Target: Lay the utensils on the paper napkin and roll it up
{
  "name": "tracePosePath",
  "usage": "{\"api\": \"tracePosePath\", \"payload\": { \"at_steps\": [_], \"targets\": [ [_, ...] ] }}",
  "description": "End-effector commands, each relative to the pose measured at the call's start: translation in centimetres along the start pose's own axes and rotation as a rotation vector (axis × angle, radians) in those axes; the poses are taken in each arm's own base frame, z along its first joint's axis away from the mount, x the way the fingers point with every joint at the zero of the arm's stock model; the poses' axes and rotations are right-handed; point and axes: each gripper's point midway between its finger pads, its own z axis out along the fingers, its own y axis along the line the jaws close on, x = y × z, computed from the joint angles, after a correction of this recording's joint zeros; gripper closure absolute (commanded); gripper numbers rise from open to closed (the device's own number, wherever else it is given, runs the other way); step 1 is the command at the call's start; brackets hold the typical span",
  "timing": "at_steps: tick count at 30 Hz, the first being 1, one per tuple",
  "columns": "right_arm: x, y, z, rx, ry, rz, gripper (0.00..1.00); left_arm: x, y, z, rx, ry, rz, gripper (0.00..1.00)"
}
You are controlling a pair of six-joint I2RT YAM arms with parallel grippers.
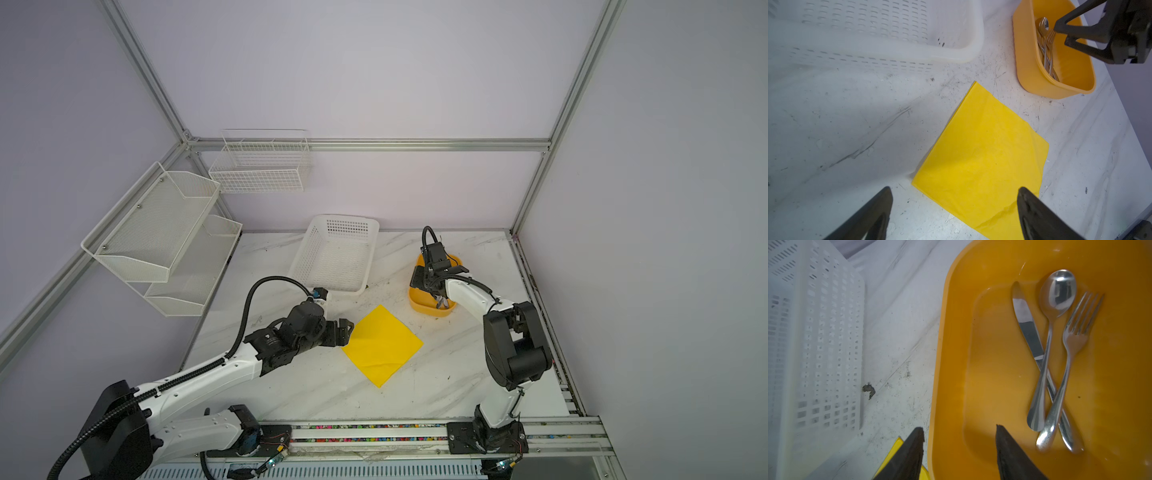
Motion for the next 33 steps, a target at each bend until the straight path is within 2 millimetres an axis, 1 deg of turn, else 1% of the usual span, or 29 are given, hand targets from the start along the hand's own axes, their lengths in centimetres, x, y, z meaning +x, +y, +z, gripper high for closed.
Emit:
{"api": "tracePosePath", "payload": {
  "at_steps": [1, 4, 5, 7, 9, 11, 14, 16, 19, 21, 23, 26, 27, 29, 31, 33],
  "targets": [
    [1.1, 1.3, 0.5, -0.056, 0.109, -0.074, 0.44, -6.0, -1.5, -2.8, -0.008, -0.15, 0.059, 0.05],
    [2.1, 2.7, 0.9, -0.128, 0.165, -0.094, 0.43, -6.9, -1.6, -3.3, -0.024, -0.162, 0.079, 0.04],
    [2.3, 2.9, 1.0, -0.142, 0.172, -0.094, 0.43, -7.1, -1.6, -3.4, -0.027, -0.164, 0.083, 0.04],
    [3.2, 2.9, 1.6, -0.146, 0.209, -0.108, 0.43, -7.3, -1.6, -3.6, -0.03, -0.166, 0.085, 0.04],
    [4.3, 1.9, 2.0, -0.093, 0.263, -0.126, 0.44, -7.5, -1.7, -3.9, -0.032, -0.163, 0.081, 0.03],
    [5.7, 1.4, 1.8, -0.073, 0.305, -0.16, 0.45, -7.6, -1.6, -4.1, -0.033, -0.168, 0.071, 0.03],
    [7.7, 0.6, 0.9, -0.082, 0.343, -0.186, 0.44, -7.7, -1.0, -4.6, -0.055, -0.183, 0.041, 0.03],
    [8.8, -0.3, 0.1, -0.066, 0.363, -0.191, 0.44, -8.0, -0.7, -5.3, -0.071, -0.192, 0.026, 0.03],
    [9.6, -1.6, -0.7, -0.019, 0.365, -0.186, 0.44, -8.2, -0.6, -5.7, -0.068, -0.214, 0.013, 0.01],
    [9.4, -2.0, -1.3, 0.0, 0.353, -0.174, 0.45, -8.5, -0.8, -5.9, -0.056, -0.217, -0.004, 0.0],
    [8.6, -1.4, -2.1, -0.004, 0.341, -0.168, 0.44, -8.9, -1.2, -6.2, -0.046, -0.208, -0.032, 0.0],
    [6.2, -0.2, -3.3, -0.006, 0.291, -0.141, 0.43, -9.4, -2.2, -6.4, -0.023, -0.175, -0.06, 0.0],
    [4.9, -0.1, -3.8, 0.018, 0.256, -0.126, 0.43, -9.6, -2.6, -6.4, -0.011, -0.165, -0.057, 0.0],
    [2.4, -0.5, -4.7, 0.065, 0.164, -0.097, 0.43, -9.7, -3.0, -6.0, -0.006, -0.148, -0.031, 0.0],
    [0.5, -2.0, -5.2, 0.134, 0.089, -0.056, 0.45, -9.7, -3.2, -5.2, -0.012, -0.14, 0.003, 0.0],
    [-0.7, -3.3, -5.0, 0.186, 0.035, -0.025, 0.48, -9.9, -3.1, -4.9, -0.02, -0.143, 0.021, 0.0]
  ]
}}
